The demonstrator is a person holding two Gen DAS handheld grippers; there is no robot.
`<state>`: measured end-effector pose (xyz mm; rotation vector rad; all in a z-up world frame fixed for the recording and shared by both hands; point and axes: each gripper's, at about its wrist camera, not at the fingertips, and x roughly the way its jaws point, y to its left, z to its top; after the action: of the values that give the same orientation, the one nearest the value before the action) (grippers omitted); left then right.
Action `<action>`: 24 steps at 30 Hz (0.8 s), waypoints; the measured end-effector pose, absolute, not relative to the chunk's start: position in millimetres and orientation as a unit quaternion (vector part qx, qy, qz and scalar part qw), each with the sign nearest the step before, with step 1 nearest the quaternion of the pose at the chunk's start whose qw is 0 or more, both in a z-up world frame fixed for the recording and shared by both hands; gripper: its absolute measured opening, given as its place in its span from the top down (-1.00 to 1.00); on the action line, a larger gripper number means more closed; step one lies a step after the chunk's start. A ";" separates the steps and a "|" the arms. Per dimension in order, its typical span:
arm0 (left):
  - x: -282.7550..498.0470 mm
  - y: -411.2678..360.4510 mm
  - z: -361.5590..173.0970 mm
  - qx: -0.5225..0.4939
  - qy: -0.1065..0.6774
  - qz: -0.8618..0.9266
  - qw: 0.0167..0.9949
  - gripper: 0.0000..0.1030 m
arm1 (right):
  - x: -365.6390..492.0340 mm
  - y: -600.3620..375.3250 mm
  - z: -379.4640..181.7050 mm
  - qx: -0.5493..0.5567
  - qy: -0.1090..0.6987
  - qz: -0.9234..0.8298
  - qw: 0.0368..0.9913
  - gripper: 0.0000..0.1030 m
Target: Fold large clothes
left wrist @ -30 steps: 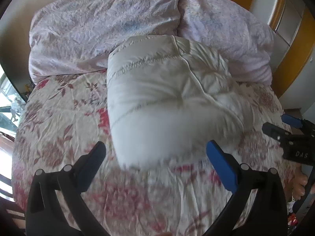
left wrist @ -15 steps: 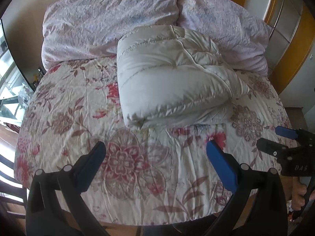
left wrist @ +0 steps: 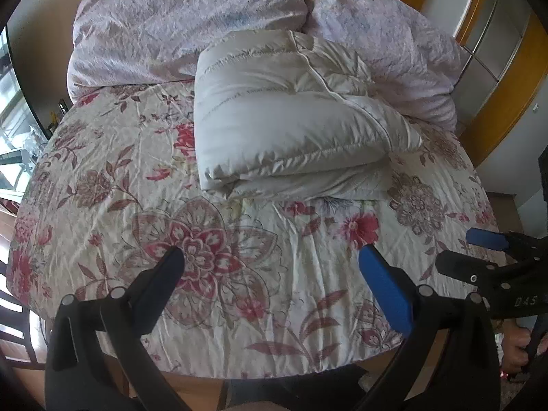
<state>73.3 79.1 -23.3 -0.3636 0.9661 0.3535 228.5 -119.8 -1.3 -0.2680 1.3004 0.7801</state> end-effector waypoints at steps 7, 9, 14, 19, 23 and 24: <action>70.6 71.9 -25.5 -0.182 0.470 0.152 0.851 -0.96 | 226.5 -122.8 1.0 -0.110 0.590 0.355 0.717 -0.97; 69.5 72.2 -25.0 -0.185 0.469 0.150 0.850 -0.96 | 227.3 -124.0 1.5 -0.106 0.590 0.353 0.719 -0.97; 67.0 75.2 -26.7 -0.200 0.468 0.151 0.847 -0.96 | 228.8 -127.6 3.0 -0.095 0.588 0.348 0.724 -0.97; 67.1 77.3 -26.8 -0.208 0.466 0.154 0.846 -0.96 | 232.7 -130.8 4.1 -0.084 0.584 0.346 0.729 -0.97; 69.4 76.2 -26.2 -0.201 0.467 0.153 0.848 -0.96 | 234.0 -129.7 5.1 -0.086 0.582 0.342 0.733 -0.97; 70.4 75.8 -26.0 -0.199 0.467 0.152 0.848 -0.96 | 234.0 -129.1 5.3 -0.087 0.581 0.342 0.733 -0.97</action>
<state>70.4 75.8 -26.0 -0.4191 0.9849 0.3200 234.0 -129.1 5.3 -0.1923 1.2779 0.7528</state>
